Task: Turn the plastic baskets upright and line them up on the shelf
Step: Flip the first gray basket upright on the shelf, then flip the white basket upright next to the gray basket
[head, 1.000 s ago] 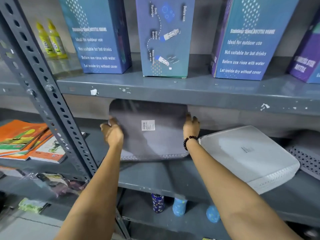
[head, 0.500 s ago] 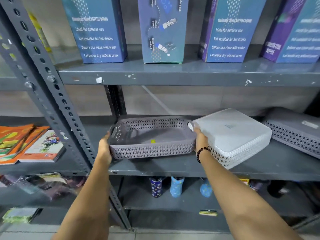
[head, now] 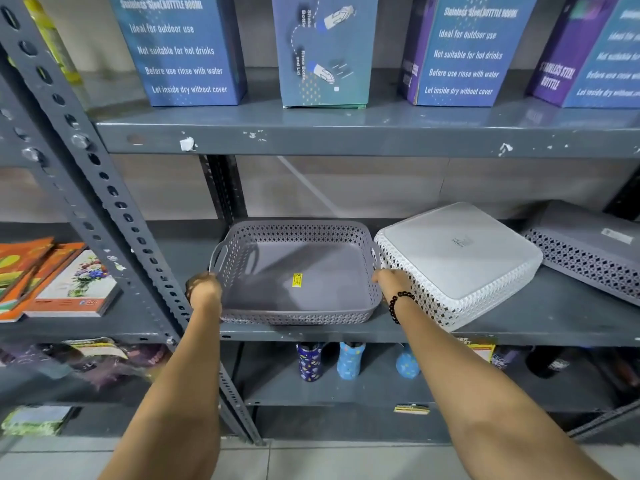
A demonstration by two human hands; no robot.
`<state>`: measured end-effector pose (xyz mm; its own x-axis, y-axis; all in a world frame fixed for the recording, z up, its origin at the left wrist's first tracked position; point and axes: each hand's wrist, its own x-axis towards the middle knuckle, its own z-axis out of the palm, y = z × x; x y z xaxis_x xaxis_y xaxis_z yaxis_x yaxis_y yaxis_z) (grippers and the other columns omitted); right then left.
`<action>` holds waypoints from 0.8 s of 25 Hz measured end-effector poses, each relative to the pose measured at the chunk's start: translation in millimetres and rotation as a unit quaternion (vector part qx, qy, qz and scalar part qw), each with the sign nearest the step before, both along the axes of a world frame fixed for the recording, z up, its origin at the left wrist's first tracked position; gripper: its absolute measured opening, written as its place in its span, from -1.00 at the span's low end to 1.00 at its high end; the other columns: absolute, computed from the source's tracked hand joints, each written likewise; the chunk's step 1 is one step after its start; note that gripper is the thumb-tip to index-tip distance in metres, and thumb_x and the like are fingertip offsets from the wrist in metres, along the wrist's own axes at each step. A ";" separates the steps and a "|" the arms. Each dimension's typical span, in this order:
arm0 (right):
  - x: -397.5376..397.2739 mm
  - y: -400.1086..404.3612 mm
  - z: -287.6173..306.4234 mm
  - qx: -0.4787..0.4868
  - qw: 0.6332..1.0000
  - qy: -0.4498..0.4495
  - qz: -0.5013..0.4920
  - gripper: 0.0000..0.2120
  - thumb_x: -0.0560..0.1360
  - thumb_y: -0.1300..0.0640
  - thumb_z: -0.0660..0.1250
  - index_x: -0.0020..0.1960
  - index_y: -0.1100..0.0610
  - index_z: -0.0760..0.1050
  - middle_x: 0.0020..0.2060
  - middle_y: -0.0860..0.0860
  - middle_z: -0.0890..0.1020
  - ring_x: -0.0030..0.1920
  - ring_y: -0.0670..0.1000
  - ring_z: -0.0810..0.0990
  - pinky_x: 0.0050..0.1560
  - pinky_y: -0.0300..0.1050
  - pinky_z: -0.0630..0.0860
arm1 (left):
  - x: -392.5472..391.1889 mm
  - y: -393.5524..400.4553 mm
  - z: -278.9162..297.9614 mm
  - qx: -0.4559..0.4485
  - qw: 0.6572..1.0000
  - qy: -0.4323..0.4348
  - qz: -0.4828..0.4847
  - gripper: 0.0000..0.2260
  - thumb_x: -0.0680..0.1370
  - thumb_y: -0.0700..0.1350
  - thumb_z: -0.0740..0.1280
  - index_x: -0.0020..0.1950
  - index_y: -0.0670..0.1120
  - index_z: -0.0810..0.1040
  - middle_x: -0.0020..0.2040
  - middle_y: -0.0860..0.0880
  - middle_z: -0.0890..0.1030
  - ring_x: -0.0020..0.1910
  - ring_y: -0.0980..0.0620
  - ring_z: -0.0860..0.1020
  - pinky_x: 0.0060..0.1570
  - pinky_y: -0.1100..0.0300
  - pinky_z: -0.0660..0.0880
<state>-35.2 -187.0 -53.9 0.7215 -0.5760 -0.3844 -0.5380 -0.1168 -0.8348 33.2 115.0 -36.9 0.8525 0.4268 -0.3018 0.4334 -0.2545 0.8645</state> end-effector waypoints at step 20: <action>-27.7 -66.9 52.8 -0.305 0.944 -0.128 0.022 -0.60 0.52 0.22 0.18 0.33 0.28 0.41 0.30 0.19 0.51 0.29 0.17 0.48 0.30 -0.03 0.41 | -33.6 -215.6 46.8 0.093 0.975 -0.128 -0.156 -0.71 0.62 -0.15 0.15 0.24 -0.31 0.45 0.20 -0.33 0.56 0.19 -0.26 0.53 0.13 -0.05 0.46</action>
